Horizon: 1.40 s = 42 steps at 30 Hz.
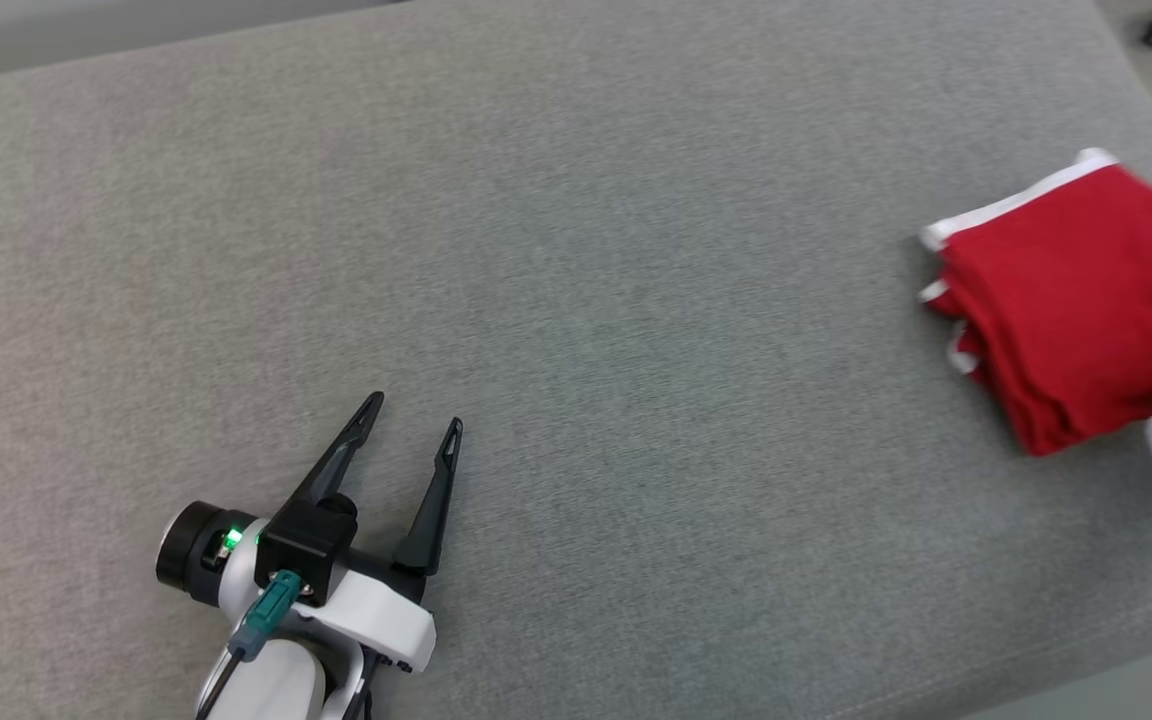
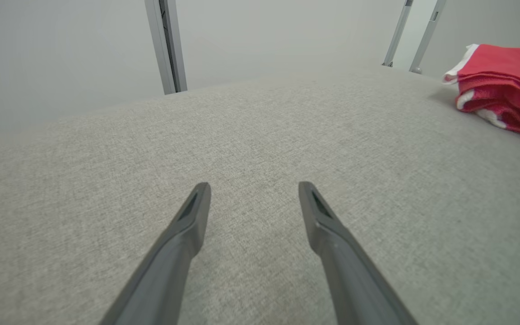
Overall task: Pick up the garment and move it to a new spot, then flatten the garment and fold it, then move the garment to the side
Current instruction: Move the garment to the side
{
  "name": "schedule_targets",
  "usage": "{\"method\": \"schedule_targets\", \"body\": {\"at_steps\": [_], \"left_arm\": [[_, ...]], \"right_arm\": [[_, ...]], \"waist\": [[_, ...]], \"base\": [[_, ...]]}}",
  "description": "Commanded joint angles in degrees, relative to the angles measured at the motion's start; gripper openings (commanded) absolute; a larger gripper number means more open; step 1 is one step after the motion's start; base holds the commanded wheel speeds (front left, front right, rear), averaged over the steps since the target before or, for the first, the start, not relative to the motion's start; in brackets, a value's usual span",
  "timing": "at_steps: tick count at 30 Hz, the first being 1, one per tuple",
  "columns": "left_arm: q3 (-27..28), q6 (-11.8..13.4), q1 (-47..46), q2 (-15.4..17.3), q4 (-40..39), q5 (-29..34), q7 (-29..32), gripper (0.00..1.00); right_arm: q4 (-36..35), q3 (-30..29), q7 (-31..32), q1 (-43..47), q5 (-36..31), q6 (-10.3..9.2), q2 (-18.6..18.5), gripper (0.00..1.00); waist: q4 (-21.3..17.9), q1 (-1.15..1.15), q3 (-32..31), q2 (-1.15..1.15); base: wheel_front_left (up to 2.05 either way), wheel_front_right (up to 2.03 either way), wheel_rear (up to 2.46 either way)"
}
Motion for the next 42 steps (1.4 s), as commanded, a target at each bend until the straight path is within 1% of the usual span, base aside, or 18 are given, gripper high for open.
{"method": "schedule_targets", "body": {"at_steps": [1, 3, 8, 9, 10, 11, 15, 16, 19, 22, 23, 24, 27, 30, 32, 35, 38, 42], "left_arm": [[-0.03, -0.27, -1.22, 0.42, -0.49, 0.53, -0.02, 1.00], [-0.14, -0.32, -1.50, 0.49, -0.70, 0.74, -0.02, 1.00], [-0.04, -0.22, -1.83, 0.80, -0.86, 1.02, -0.02, 1.00], [-0.03, -0.13, -1.78, 0.88, -0.79, 0.97, -0.01, 1.00], [0.02, -0.04, -1.77, 0.92, -0.69, 0.96, -0.01, 1.00], [0.02, -0.02, -1.82, 0.91, -0.61, 0.94, -0.01, 1.00], [-0.12, 0.22, -1.77, 0.63, -0.42, 0.45, -0.02, 1.00], [-0.07, 0.52, -1.55, 0.42, -0.45, 0.05, -0.02, 1.00], [0.20, 1.16, -0.90, 0.10, -0.43, -0.35, -0.02, 1.00], [0.76, 1.97, -0.21, -0.07, -0.33, -1.06, -0.02, 1.00], [1.01, 2.21, -0.01, -0.09, -0.35, -1.21, -0.02, 1.00], [1.01, 2.21, -0.01, -0.09, -0.35, -1.21, -0.02, 1.00], [1.64, 3.02, 1.05, -0.41, -0.16, -1.83, -0.02, 1.00], [2.78, 3.79, 1.92, -0.51, 0.04, -2.72, -0.02, 1.00], [3.28, 4.09, 2.56, -0.62, 0.21, -3.01, -0.02, 1.00], [4.15, 4.58, 3.85, -0.67, 0.84, -3.70, -0.02, 1.00], [4.80, 4.83, 4.86, -0.72, 1.06, -3.92, -0.02, 1.00], [5.01, 5.46, 6.28, -0.74, 1.08, -4.97, -0.02, 1.00]], "right_arm": [[-0.04, -2.70, -0.29, -0.87, -2.27, -0.02, -1.36, 0.00], [-0.38, -6.90, -0.30, -1.12, -5.25, -0.02, -1.88, 0.00], [-1.03, -16.28, -0.30, -2.37, -13.11, -0.02, -1.62, 0.00], [-0.74, -18.34, -0.30, -2.55, -14.66, -0.02, -1.38, 0.42], [-0.87, -20.51, -0.30, -2.78, -16.33, -0.02, -1.31, 0.96], [-1.32, -22.76, -0.30, -2.93, -18.01, -0.02, -1.42, 1.00], [-3.51, -30.68, -0.30, -2.07, -24.68, -0.02, 0.01, 1.00], [-5.09, -33.90, -0.30, -1.26, -27.22, -0.02, 1.05, 1.00], [-8.65, -34.91, -0.30, -0.81, -28.87, -0.02, 3.76, 1.00], [-13.06, -32.19, -0.31, 0.81, -27.40, -0.02, 6.74, 1.00], [-14.37, -30.52, -0.29, 1.78, -26.74, -0.03, 7.47, 1.00], [-14.37, -30.52, -0.29, 1.78, -26.74, -0.03, 7.47, 1.00], [-19.03, -26.05, -0.29, 4.82, -23.61, -0.02, 10.29, 1.00], [-22.79, -21.17, -0.29, 8.73, -19.57, -0.02, 11.99, 1.00], [-25.04, -16.95, -0.29, 11.72, -17.54, -0.02, 12.52, 1.00], [-27.86, -12.63, -0.29, 16.02, -14.11, -0.02, 13.04, 1.00], [-29.60, -10.09, -0.30, 19.57, -11.86, -0.02, 13.75, 1.00], [-30.24, -7.45, -0.30, 23.34, -11.20, -0.02, 14.46, 1.00]], "waist": [[1.88, 0.00, 1.38, 0.00], [2.61, 0.00, 1.65, 0.00], [3.54, 0.00, 2.42, 0.00], [3.64, 0.00, 2.52, 0.00], [3.75, 0.00, 2.58, 0.00], [3.88, 0.00, 2.64, 0.00], [4.54, 0.00, 1.97, 0.00], [4.76, 0.00, 1.20, 0.00], [5.13, 0.00, -0.39, 0.00], [5.47, 0.00, -2.23, 0.00], [5.63, 0.00, -2.91, 0.00], [5.63, 0.00, -2.91, 0.00], [6.36, 0.00, -5.02, 0.00], [7.44, 0.00, -7.02, 0.00], [8.55, 0.00, -8.36, 0.00], [10.07, 0.00, -10.30, 0.00], [11.50, 0.00, -11.85, 0.00], [13.39, 0.00, -13.70, 0.00]], "base": [[0.00, 0.00, 0.00], [0.00, 0.00, 0.00], [0.00, 0.00, 0.00], [0.00, 0.00, 0.00], [0.00, 0.00, 0.00], [0.00, 0.00, 0.00], [0.00, 0.00, 0.00], [0.00, 0.00, 0.00], [0.00, 0.00, 0.00], [0.00, 0.00, 0.00], [0.00, 0.00, 0.00], [0.00, 0.00, 0.00], [0.00, 0.00, 0.00], [0.00, 0.00, 0.00], [0.00, 0.00, 0.00], [0.00, 0.00, 0.00], [0.00, 0.00, 0.00], [0.00, 0.00, 0.00]]}}
